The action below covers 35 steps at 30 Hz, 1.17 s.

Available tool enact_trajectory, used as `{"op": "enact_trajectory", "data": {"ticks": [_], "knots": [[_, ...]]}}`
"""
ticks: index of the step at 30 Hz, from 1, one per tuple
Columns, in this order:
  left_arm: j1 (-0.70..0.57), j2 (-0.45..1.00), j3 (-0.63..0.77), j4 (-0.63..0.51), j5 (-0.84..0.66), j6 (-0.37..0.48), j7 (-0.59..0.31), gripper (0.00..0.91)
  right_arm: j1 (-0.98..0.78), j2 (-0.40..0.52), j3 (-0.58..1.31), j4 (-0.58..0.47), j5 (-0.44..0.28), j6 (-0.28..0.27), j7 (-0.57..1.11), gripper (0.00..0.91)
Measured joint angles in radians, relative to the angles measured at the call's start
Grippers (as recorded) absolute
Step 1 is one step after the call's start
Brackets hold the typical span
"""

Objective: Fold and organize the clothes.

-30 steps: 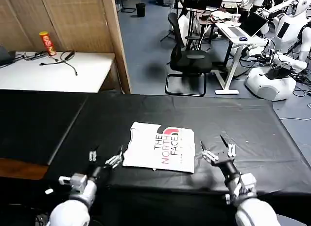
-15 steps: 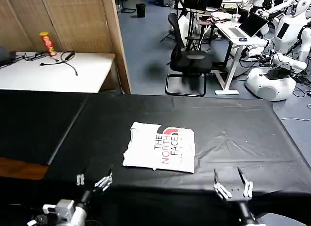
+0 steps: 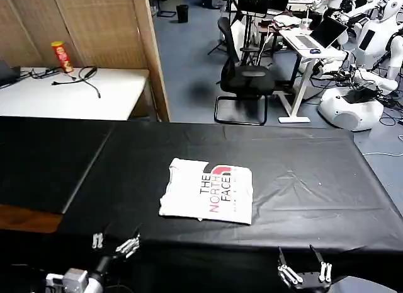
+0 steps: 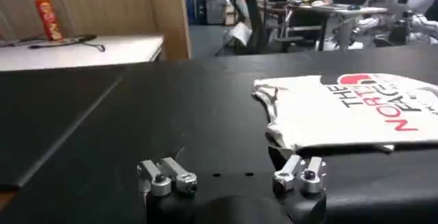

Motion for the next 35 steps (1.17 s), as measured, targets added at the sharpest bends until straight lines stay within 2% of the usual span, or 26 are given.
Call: {"op": "enact_trajectory", "data": {"ticks": [15, 23, 35], "knots": [[0.032, 0.004, -0.032, -0.008, -0.007, -0.002, 0.002, 0.878, -0.001, -0.003, -0.008, 0.006, 0.006, -0.007, -0.001, 0.878], [0.059, 0.000, -0.046, -0.041, -0.032, 0.038, 0.000, 0.878, -0.003, -0.002, -0.017, 0.002, 0.004, -0.010, 0.000, 0.878], [0.063, 0.001, -0.058, -0.062, -0.047, 0.050, -0.002, 0.878, -0.003, -0.001, -0.017, 0.001, 0.003, -0.010, 0.000, 0.878]]}}
